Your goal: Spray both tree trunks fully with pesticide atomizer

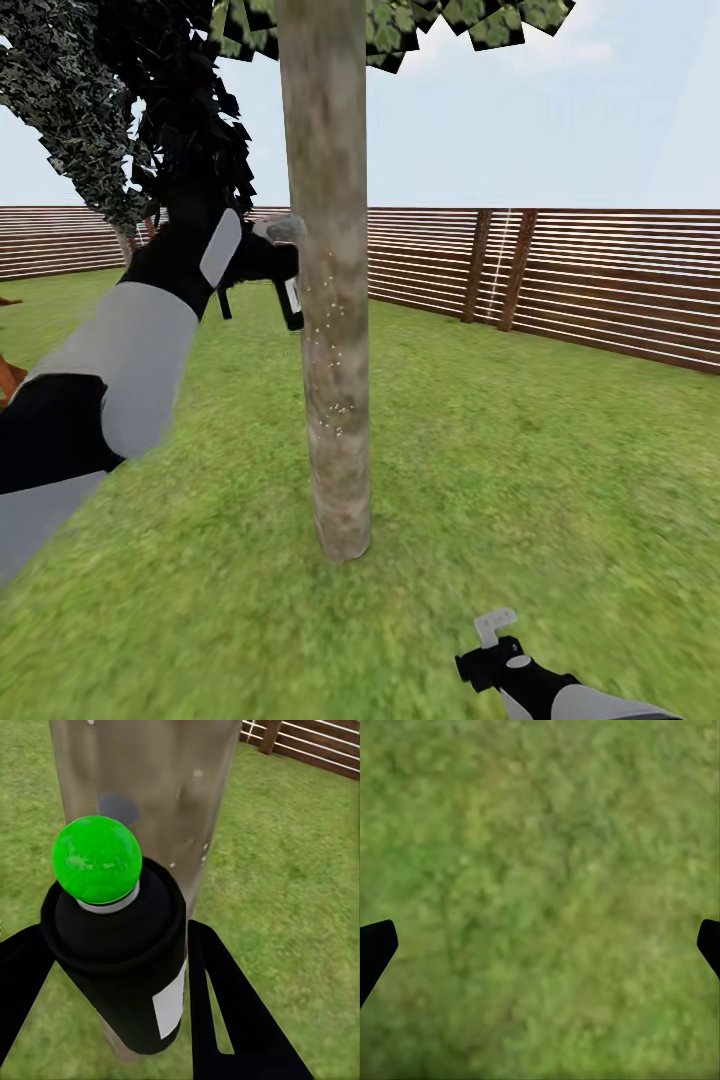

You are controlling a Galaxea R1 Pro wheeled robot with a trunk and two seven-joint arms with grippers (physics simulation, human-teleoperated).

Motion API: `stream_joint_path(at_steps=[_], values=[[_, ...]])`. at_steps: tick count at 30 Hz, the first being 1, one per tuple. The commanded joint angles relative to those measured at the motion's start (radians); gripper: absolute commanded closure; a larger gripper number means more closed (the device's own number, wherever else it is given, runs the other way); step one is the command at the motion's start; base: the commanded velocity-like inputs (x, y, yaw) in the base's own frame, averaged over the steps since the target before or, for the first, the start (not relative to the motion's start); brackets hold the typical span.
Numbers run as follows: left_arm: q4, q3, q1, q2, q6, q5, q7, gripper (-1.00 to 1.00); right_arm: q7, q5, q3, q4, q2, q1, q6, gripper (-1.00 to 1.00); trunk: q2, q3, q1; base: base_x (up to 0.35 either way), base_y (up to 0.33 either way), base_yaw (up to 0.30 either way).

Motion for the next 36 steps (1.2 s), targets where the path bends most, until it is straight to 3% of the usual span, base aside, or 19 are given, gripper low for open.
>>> stream_joint_path(at_steps=[1, 11, 15, 18, 19, 22, 27, 31, 36], values=[[0.021, 0.0, -0.029, 0.0, 0.0, 0.0, 0.0, 1.0, 0.0, 0.0, 0.0, 0.0, 0.0, 0.0, 0.0, -1.0, 0.0, 0.0, 0.0, 0.0, 0.0, 0.0], [0.244, 0.0, -0.31, 0.001, 0.0, 0.001, 0.0, 1.0, 0.0, 0.0, 0.0, 0.0, 0.0, 0.001, 0.0, -1.0, 0.0, 0.0, 0.0, 0.0, 0.0, 0.0], [0.276, 0.0, -0.361, 0.003, 0.0, 0.002, 0.0, 1.0, 0.0, 0.0, 0.0, 0.0, 0.0, 0.001, 0.0, -1.0, 0.0, 0.0, 0.0, 0.0, 0.0, 0.0], [0.283, 0.004, -0.412, 0.004, -0.001, 0.116, 0.0, 1.0, 0.0, 0.0, 0.0, 0.0, 0.0, 0.001, 0.0, -1.0, 0.0, 0.0, 0.0, 0.0, 0.0, 0.0], [0.284, 0.004, -0.422, 0.004, -0.001, 0.139, 0.0, 1.0, 0.0, 0.0, 0.0, 0.0, 0.0, 0.001, 0.0, -1.0, 0.0, 0.0, 0.0, 0.0, 0.0, 0.0], [0.288, 0.004, -0.431, 0.005, -0.001, 0.16, 0.0, 1.0, 0.0, 0.0, 0.0, 0.0, -0.001, 0.001, 0.0, -1.0, 0.0, 0.0, 0.0, 0.0, 0.0, 0.0], [0.378, 0.013, -0.432, -0.002, -0.003, 0.165, 0.001, 1.0, 0.0, 0.0, 0.0, 0.0, -0.001, 0.001, 0.0, -1.0, 0.0, 0.0, 0.0, 0.0, 0.0, 0.0], [0.452, 0.015, -0.432, 0.012, -0.005, 0.164, 0.002, 1.0, 0.0, 0.0, 0.0, 0.0, -0.002, 0.001, 0.0, -1.0, 0.0, 0.0, 0.0, 0.0, 0.0, 0.0], [0.484, 0.014, -0.432, 0.024, -0.007, 0.164, 0.002, 1.0, 0.0, 0.0, -0.001, 0.0, -0.002, 0.001, -0.001, -1.0, 0.0, 0.0, 0.0, 0.0, 0.0, 0.0]])
